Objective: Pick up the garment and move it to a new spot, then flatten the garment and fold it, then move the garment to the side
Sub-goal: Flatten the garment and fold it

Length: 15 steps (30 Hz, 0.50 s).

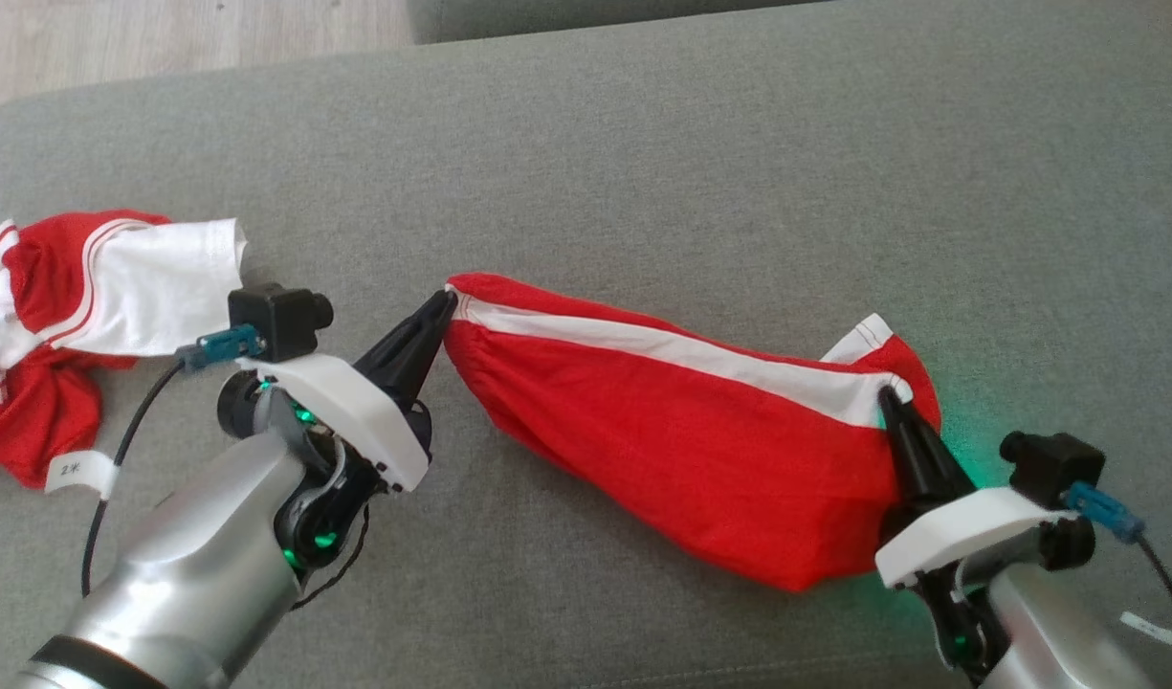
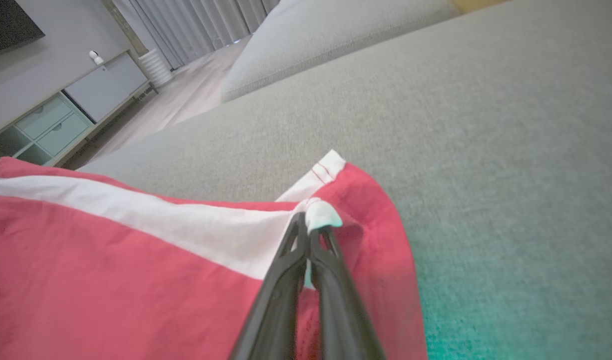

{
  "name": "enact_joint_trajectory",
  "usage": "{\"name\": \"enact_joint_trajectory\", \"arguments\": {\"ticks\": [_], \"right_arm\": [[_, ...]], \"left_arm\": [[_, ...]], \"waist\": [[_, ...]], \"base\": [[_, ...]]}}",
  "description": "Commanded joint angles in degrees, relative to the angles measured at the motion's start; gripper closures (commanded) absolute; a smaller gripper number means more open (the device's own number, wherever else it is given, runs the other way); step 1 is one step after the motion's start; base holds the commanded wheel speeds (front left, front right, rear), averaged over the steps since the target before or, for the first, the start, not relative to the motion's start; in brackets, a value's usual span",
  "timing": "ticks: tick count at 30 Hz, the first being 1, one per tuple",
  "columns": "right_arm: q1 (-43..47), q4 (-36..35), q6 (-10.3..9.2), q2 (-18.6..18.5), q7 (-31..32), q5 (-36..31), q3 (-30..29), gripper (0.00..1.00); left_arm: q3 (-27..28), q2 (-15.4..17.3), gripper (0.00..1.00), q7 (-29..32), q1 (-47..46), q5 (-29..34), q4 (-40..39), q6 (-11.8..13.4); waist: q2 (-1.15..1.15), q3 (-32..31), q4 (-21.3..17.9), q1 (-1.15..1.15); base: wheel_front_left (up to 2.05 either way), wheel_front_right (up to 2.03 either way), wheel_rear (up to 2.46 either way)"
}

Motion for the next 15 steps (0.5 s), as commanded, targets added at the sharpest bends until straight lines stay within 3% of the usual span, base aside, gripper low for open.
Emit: {"name": "enact_joint_trajectory", "arguments": {"ticks": [1,9,15], "right_arm": [[-1.13,-2.53,0.44,-1.18,-0.55,-0.01,0.9,1.0],[-0.97,-12.51,0.44,-2.87,-0.55,0.4,-4.1,1.0],[-10.34,-18.05,0.44,-6.64,1.43,2.7,-5.68,1.0]], "left_arm": [[2.11,1.36,1.0,-0.87,-3.07,0.63,-0.63,-0.01],[4.28,1.53,1.0,-1.09,-5.7,0.03,-2.9,-0.69],[6.14,1.45,1.0,2.3,-15.73,0.09,-6.18,-1.23]], "waist": [[0.0,-0.36,-0.12,0.0],[0.0,-1.41,-1.1,0.0],[0.0,0.6,-2.81,0.0]], "base": [[0.0,0.0,0.0],[0.0,0.0,0.0],[0.0,0.0,0.0]]}}
